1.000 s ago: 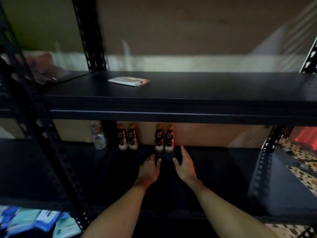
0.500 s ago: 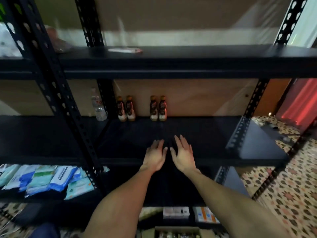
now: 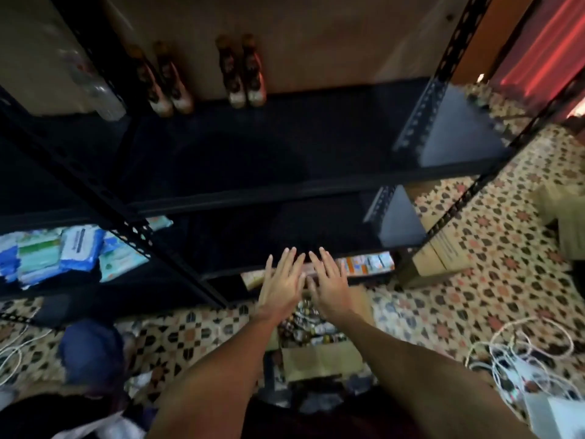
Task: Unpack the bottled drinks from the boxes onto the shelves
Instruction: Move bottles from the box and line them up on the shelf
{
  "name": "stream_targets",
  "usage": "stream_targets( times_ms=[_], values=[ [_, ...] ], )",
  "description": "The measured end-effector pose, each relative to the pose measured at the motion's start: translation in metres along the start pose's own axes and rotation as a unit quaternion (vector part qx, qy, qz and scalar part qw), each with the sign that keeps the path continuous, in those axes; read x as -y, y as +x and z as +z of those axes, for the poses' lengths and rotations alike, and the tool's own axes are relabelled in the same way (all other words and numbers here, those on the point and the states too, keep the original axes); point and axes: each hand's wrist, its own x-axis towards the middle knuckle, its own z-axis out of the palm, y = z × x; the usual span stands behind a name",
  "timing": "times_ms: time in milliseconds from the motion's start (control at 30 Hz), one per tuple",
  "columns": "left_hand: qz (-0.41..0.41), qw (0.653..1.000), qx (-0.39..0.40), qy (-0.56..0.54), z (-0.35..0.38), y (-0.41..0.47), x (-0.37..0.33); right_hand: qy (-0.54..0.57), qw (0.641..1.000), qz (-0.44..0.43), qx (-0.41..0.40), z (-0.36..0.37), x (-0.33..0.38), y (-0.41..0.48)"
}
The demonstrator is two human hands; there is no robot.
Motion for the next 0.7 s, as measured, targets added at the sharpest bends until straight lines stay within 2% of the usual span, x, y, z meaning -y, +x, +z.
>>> stream_targets(
  times_ms=[167, 300, 467, 567, 700],
  values=[
    [-0.034, 0.991, 0.112, -0.061, 0.055, -0.015, -0.003, 0.028, 0.996, 0.077, 0.046, 0.038, -0.037, -0.037],
    [-0.069, 0.973, 0.203, -0.081, 0.111, -0.018, -0.004, 0.038, 0.98, 0.156, 0.12, 0.074, -0.08, -0.057],
    [-0.099, 0.934, 0.331, -0.087, 0.185, -0.011, -0.001, 0.043, 0.955, 0.191, 0.222, 0.112, -0.13, -0.067],
    [-0.115, 0.922, 0.36, -0.091, 0.225, 0.001, 0.0, 0.068, 0.935, 0.237, 0.256, 0.148, -0.166, -0.065],
    [-0.129, 0.914, 0.374, -0.088, 0.293, 0.021, 0.001, 0.094, 0.923, 0.246, 0.28, 0.204, -0.214, -0.057]
  ],
)
